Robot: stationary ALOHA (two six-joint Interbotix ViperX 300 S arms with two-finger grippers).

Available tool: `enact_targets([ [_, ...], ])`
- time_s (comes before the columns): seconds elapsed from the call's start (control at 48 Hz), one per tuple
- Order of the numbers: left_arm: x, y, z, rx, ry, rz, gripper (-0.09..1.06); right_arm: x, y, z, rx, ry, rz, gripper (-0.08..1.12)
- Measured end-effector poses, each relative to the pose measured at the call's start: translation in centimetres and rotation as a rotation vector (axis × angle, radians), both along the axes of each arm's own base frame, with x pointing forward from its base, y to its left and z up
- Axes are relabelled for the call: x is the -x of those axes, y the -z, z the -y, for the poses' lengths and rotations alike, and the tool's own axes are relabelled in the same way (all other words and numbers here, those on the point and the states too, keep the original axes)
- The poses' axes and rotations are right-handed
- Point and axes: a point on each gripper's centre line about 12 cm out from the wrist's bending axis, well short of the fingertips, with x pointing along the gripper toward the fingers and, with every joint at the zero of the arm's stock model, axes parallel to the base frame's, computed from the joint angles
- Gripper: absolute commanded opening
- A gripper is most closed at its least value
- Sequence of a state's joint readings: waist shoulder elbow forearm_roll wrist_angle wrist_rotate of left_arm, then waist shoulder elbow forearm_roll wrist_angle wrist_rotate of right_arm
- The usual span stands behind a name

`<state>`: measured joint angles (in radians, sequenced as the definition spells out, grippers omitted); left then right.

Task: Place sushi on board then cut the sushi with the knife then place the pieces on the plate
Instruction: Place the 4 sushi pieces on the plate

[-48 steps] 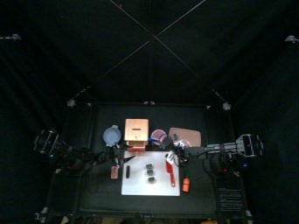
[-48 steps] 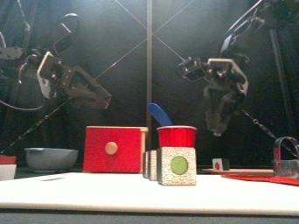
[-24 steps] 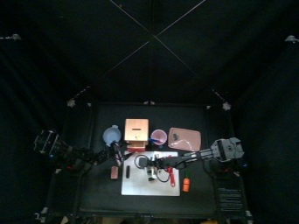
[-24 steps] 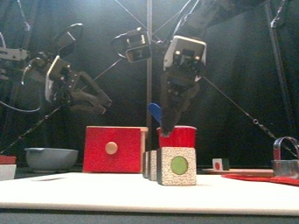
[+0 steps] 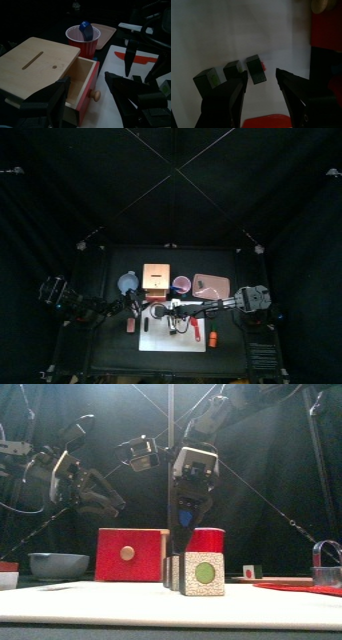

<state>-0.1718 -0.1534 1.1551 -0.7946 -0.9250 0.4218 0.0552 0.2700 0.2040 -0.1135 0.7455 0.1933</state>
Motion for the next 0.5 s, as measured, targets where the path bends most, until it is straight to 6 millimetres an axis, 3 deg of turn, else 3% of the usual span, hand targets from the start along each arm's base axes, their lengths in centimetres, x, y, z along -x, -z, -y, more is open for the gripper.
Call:
enact_targets([
  [0.5,0.2,0.2,-0.1,0.007,-0.009,-0.005,0.91,-0.2,1.5,0.0,-0.001,0.001,-0.028,0.82],
])
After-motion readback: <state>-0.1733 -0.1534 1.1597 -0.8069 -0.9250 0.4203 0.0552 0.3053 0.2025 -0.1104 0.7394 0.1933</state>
